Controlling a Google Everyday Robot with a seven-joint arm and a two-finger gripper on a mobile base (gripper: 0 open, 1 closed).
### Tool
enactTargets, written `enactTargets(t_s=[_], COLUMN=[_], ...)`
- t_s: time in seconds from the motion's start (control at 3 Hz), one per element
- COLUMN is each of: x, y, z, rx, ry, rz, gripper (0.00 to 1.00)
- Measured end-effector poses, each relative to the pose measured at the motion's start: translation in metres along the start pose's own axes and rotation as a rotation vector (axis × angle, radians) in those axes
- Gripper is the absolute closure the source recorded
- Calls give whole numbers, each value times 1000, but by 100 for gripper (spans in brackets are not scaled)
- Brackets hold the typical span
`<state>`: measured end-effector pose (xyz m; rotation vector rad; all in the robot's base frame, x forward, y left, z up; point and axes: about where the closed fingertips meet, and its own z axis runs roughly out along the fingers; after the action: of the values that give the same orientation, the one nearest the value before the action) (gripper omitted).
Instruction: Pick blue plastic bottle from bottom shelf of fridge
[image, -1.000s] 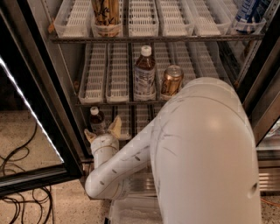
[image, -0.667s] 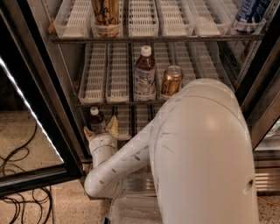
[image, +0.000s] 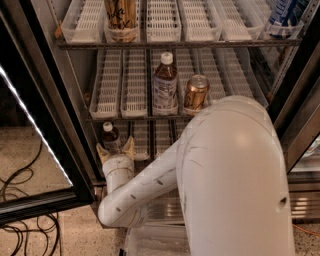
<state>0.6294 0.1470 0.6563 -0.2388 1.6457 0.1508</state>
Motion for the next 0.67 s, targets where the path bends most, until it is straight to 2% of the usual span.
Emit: enactTargets(t_s=[0.33,0.67], x=[11,14], y=[2,12], z=[4,19], rx=[-11,-45], ry=[10,8], rz=[94,131], gripper=[28,31])
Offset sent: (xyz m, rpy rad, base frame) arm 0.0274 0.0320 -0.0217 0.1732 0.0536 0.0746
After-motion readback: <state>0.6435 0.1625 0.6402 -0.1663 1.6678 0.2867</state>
